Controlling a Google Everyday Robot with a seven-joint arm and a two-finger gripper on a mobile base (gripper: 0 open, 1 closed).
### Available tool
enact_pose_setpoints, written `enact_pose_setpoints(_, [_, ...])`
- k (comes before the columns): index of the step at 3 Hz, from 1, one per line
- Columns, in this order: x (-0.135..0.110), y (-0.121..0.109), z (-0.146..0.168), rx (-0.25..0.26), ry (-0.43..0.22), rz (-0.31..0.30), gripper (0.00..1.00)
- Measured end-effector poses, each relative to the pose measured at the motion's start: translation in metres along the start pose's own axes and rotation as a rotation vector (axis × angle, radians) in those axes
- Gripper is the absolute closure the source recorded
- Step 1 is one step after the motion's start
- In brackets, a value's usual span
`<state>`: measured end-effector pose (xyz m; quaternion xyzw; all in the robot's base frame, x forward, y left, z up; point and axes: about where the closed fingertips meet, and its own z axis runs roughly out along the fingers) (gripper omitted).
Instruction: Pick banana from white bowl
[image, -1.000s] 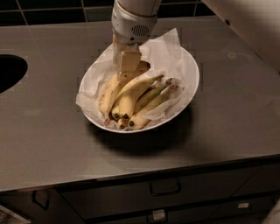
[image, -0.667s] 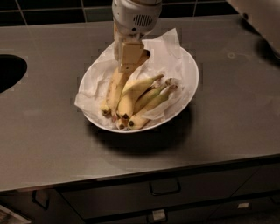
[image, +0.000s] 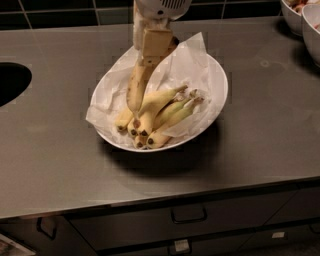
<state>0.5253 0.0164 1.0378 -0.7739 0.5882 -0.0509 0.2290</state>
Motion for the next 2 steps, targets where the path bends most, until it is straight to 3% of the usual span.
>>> enact_pose_setpoints(2, [-0.001, 0.003, -0.034, 0.087, 0.022, 0.006, 1.00])
